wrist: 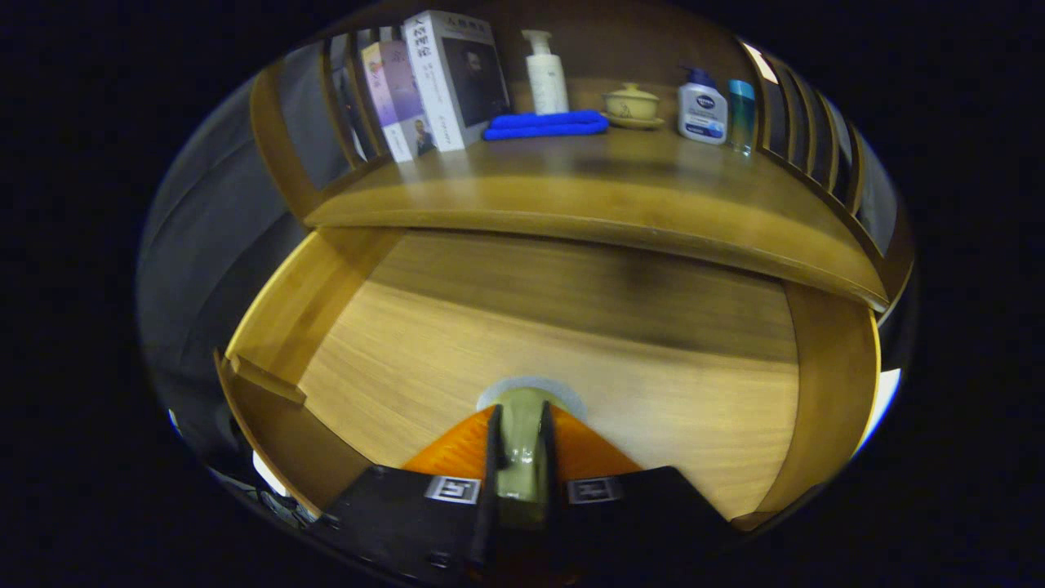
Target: Pull open the drawer, take out the items inside it, and place them on the countertop above the cabinet.
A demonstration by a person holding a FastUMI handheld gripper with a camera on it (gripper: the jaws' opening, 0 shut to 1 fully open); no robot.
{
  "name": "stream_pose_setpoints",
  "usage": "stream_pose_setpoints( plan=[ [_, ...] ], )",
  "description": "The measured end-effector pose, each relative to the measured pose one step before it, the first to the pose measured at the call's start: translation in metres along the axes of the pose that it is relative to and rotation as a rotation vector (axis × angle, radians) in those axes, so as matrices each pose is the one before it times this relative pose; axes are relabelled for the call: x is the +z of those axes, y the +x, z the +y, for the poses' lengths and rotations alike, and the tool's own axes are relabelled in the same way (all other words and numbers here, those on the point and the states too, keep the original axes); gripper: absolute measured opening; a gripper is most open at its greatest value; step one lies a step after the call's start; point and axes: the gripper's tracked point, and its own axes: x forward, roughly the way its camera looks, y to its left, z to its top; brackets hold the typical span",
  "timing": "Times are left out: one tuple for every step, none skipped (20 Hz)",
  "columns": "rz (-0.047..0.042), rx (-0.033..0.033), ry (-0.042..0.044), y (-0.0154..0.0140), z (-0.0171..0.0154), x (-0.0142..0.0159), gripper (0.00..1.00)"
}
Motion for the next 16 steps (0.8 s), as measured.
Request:
stream_pose_setpoints(
  plan=[
    [-0.01493, -0.00328, -0.01675, 0.00242, 0.00096, 0.00063, 0.33],
    [-0.02358, -0.00870, -0.01503, -0.00106, 0.00068, 0.00010, 0.24],
    [-0.02997, -0.01275, -0.01577, -0.00099, -0.00051, 0.00286, 0.24],
    [-0.02658, -0.00102, -0.01726, -0.00195, 0.00100, 0.00264, 0.24],
    [-0.02245, 0.00987, -0.00822, -0.00156, 0.00263, 0.00304, 0.24],
    [-0.02066, 0.00496, -0.00064, -0.00087, 0.00160, 0.00344, 0.24],
    [-0.01975, 0.00742, 0.00164, -0.00164, 0.00103, 0.00529, 0.24],
    [-0.02459, -0.00014, 0.00592, -0.00269, 0.00000, 0.00430, 0.24],
    [-0.01927, 0.00588, 0.00350, -0.00379, 0.00047, 0.00530, 0.24],
    [-0.02245, 0.00649, 0.00511, -0.00414, 0.00178, 0.00474, 0.24],
    [-0.01853, 0.00520, 0.00116, -0.00470, 0.00055, 0.00484, 0.24],
    [-0.01472, 0.00789, -0.00248, -0.00336, 0.00086, 0.00429, 0.24],
    [-0.01534, 0.00273, -0.00330, -0.00410, 0.00022, 0.00437, 0.24],
    [-0.00745, 0.00312, -0.00167, -0.00448, 0.00034, 0.00202, 0.24],
    [-0.01266, 0.00536, 0.00334, -0.00388, 0.00087, 0.00469, 0.23],
    [-0.01228, 0.00351, 0.00382, -0.00331, 0.00068, 0.00450, 0.24]
  ],
)
